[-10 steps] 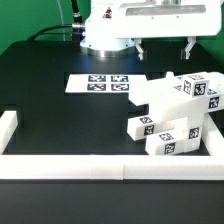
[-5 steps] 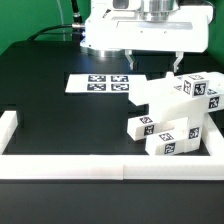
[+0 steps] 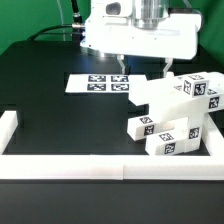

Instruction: Assemble chair

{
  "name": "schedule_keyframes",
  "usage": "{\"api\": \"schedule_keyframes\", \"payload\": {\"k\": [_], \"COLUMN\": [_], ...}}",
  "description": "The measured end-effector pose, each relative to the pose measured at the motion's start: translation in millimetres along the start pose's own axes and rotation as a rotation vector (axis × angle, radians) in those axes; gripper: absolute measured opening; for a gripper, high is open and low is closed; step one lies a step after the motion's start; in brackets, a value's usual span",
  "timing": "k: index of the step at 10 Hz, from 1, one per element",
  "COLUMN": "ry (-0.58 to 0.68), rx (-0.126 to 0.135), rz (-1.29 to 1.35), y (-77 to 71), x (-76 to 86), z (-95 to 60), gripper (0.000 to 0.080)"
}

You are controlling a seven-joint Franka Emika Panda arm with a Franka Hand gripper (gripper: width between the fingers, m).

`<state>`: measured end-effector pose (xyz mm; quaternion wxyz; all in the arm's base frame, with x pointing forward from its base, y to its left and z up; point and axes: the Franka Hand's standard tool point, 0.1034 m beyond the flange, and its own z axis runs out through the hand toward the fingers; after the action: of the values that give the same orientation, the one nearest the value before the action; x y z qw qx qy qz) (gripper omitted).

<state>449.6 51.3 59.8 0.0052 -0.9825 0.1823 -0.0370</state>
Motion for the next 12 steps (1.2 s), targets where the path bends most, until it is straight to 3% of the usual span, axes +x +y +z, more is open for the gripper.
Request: {"api": "schedule_keyframes", "payload": {"k": [2, 8, 12], "ry": [-0.002, -0.003, -0.013], "rx": [-0.017, -0.039, -0.053], "rz": [-0.026, -0.044, -0.062], "y": [-1.6, -12.4, -13.8], "x": [-13.5, -7.4, -18.9], "z": [13.4, 30.3, 41.7], "gripper": [0.0649, 0.0649, 0.0649]}}
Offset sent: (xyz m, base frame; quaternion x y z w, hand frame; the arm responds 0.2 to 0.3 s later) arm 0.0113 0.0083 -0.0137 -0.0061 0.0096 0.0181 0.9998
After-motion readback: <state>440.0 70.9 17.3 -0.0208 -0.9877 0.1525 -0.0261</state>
